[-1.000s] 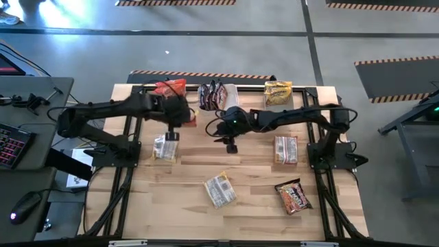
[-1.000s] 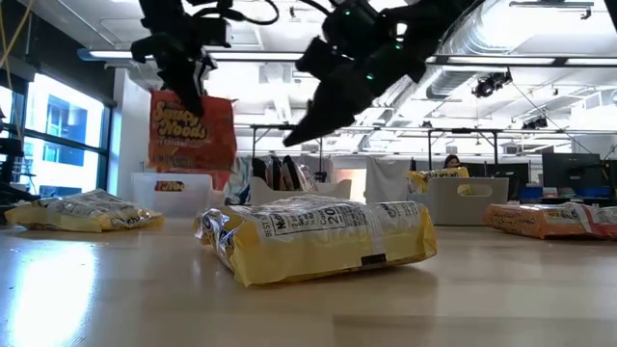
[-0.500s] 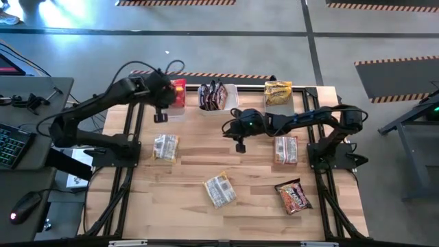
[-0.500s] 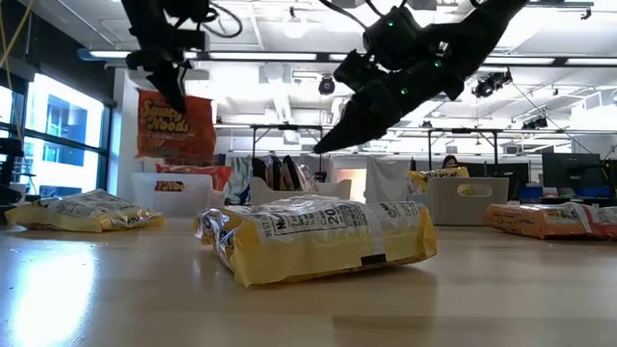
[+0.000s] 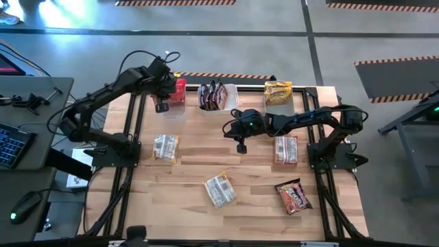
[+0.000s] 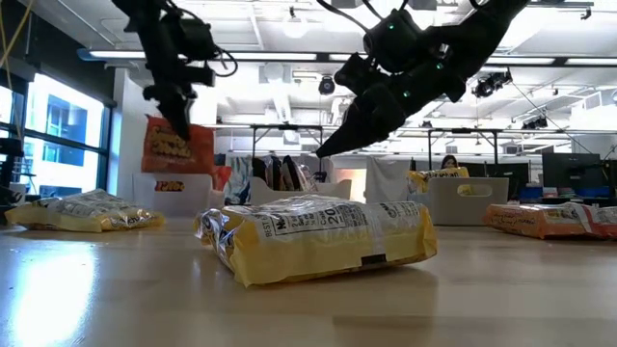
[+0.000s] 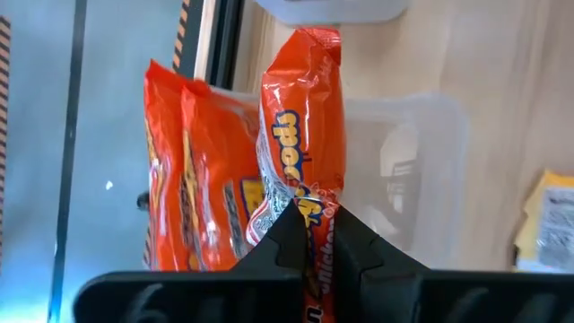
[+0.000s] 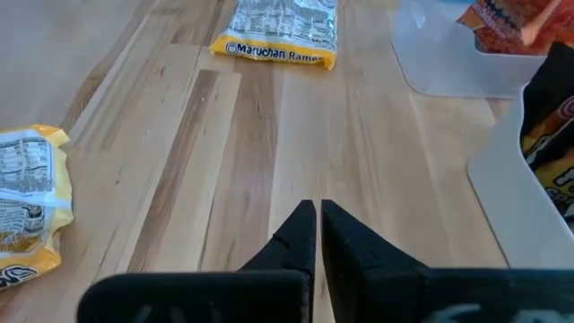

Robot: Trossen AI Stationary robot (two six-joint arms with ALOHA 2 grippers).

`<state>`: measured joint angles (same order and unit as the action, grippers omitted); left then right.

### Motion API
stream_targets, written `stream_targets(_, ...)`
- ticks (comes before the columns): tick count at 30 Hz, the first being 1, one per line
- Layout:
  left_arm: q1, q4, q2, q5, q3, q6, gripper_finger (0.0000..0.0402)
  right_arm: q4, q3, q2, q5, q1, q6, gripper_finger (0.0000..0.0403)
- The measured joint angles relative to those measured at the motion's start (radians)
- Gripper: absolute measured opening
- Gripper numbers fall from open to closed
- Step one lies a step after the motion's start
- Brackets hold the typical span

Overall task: Sort Maruchan noodles
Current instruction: Put the orange noodle pack into the transparent bin

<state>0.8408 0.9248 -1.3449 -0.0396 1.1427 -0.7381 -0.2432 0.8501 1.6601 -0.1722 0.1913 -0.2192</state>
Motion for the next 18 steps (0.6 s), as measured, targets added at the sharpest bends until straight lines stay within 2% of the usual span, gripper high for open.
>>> stream_targets(9, 0.018, -0.064, -0.107, 0.063, -0.001, -0.043, 0.0003, 0.014, 0.000, 0.000, 0.000, 0.000, -0.003, 0.0002)
stream_targets(18, 0.062, -0.091, -0.118, 0.084, -0.001, -0.029, 0.0003, 0.014, 0.000, 0.000, 0.000, 0.000, -0.008, 0.0002)
